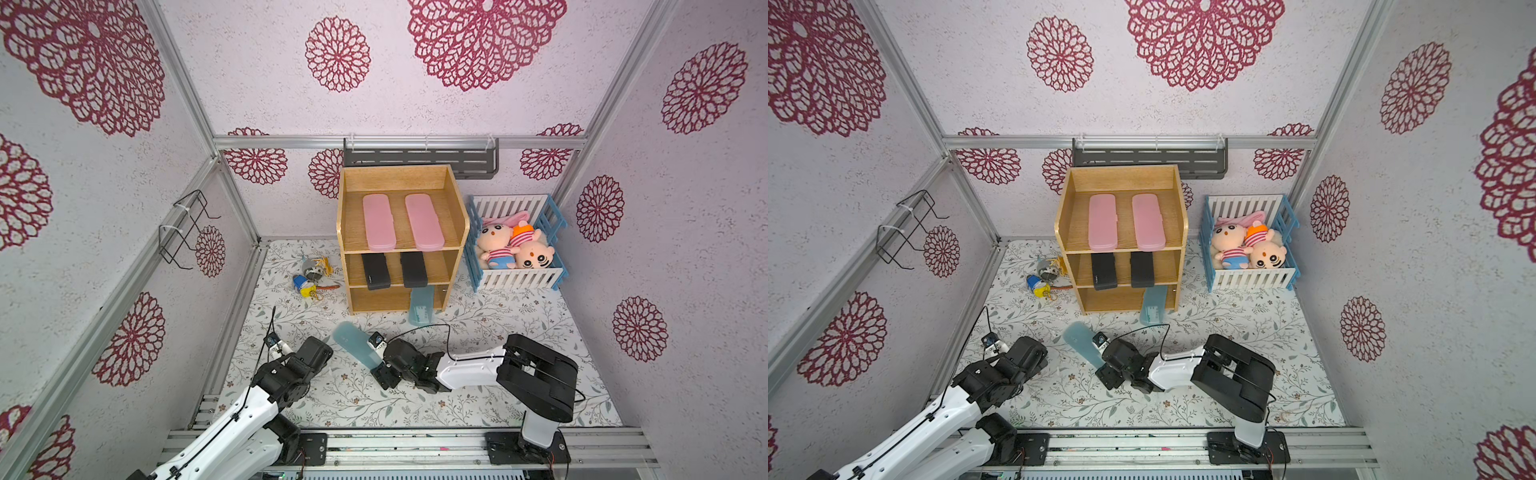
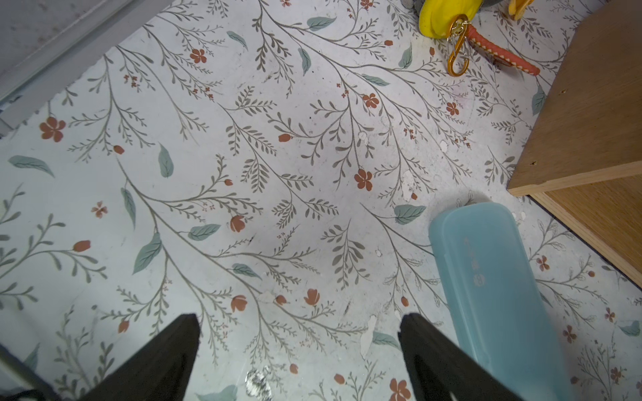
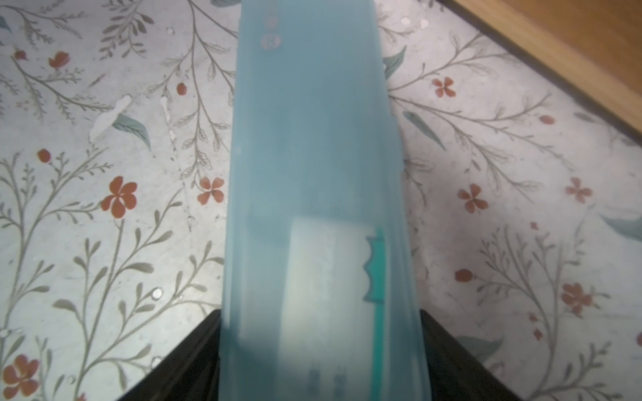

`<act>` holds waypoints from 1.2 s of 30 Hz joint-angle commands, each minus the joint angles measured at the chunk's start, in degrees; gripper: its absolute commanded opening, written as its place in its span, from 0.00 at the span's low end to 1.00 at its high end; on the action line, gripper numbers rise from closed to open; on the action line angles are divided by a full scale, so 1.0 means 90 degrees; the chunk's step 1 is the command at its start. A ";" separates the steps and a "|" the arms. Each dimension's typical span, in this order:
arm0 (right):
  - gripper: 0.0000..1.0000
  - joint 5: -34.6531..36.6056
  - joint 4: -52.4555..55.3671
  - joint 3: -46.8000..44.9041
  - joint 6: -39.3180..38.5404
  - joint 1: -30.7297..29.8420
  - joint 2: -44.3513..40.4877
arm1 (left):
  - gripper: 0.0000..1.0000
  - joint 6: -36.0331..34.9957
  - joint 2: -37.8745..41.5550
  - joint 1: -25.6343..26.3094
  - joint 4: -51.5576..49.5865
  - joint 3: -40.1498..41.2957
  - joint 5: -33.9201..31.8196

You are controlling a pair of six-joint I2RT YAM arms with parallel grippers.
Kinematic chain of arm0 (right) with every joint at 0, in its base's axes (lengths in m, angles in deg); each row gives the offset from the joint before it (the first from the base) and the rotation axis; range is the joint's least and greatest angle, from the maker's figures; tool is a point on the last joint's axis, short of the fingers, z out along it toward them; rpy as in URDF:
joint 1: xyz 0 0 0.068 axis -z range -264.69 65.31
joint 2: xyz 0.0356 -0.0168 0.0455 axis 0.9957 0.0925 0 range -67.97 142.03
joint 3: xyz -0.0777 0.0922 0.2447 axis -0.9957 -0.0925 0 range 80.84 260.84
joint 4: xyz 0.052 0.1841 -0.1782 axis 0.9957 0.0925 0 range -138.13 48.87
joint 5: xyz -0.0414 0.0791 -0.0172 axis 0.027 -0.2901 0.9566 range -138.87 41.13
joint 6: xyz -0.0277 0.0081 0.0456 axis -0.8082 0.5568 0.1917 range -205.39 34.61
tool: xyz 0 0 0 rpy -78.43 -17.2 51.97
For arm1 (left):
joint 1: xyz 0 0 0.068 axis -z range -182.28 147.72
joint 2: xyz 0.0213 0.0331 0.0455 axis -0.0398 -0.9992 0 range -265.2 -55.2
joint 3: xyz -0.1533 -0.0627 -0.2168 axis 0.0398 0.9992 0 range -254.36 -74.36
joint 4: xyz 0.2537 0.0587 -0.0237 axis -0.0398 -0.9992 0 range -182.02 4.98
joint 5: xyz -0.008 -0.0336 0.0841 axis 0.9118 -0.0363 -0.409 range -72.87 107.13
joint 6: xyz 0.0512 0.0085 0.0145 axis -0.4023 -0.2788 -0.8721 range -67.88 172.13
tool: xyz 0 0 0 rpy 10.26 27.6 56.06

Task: Place the pencil cases on the shelf according to color
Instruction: Pick up the pencil case from the center of the board, then place the pencil case on the shelf.

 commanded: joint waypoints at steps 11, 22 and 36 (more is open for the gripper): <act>0.57 0.1401 -0.0120 -0.1133 0.1189 -0.0327 -0.1962 | 0.97 -0.0037 0.0444 -0.0081 -0.0437 -0.0106 -0.0432; 0.57 0.1875 0.0390 -0.1089 0.1955 -0.0079 -0.2616 | 0.97 -0.0290 0.0063 -0.0125 0.0100 -0.0213 -0.0501; 0.61 0.1815 0.1292 0.2205 0.2822 0.0828 0.0612 | 0.97 -0.0605 -0.0205 -0.0372 0.0415 -0.0396 -0.0364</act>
